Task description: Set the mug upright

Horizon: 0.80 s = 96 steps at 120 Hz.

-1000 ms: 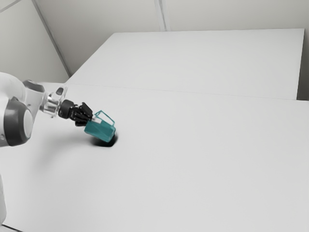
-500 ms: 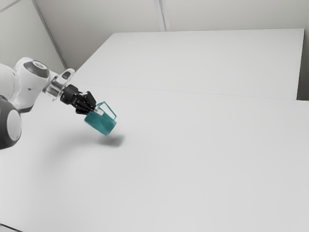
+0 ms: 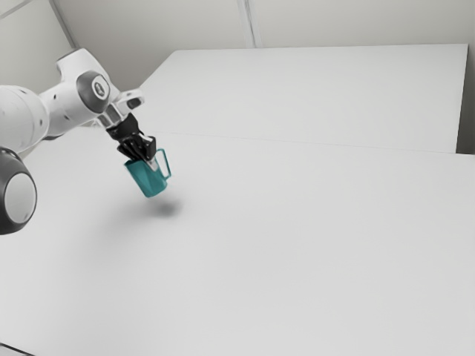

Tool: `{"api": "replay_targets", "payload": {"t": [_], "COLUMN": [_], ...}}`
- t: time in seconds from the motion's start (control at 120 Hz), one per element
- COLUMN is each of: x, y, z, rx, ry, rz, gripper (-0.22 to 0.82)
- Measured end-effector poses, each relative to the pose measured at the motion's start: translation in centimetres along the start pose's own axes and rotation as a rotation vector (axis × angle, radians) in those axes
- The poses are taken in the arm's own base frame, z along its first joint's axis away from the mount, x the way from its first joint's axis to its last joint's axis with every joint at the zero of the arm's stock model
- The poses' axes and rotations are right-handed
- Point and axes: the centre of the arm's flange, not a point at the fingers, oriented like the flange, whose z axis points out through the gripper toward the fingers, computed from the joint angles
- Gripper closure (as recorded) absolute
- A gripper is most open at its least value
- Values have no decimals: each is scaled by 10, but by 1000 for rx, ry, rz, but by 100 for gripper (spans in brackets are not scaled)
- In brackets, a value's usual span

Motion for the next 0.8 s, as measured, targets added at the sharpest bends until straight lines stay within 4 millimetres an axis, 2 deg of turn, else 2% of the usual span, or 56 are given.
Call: {"api": "replay_targets", "payload": {"t": [0.142,0.325,0.508,0.8], "x": [10,18,18,17], "y": [15,33,37,46], "z": [2,15,36,56], "rx": [133,229,267,279], "ry": [-6,-17,-9,25], "rz": [36,45,-3,-82], "gripper": [79,79,79,79]}}
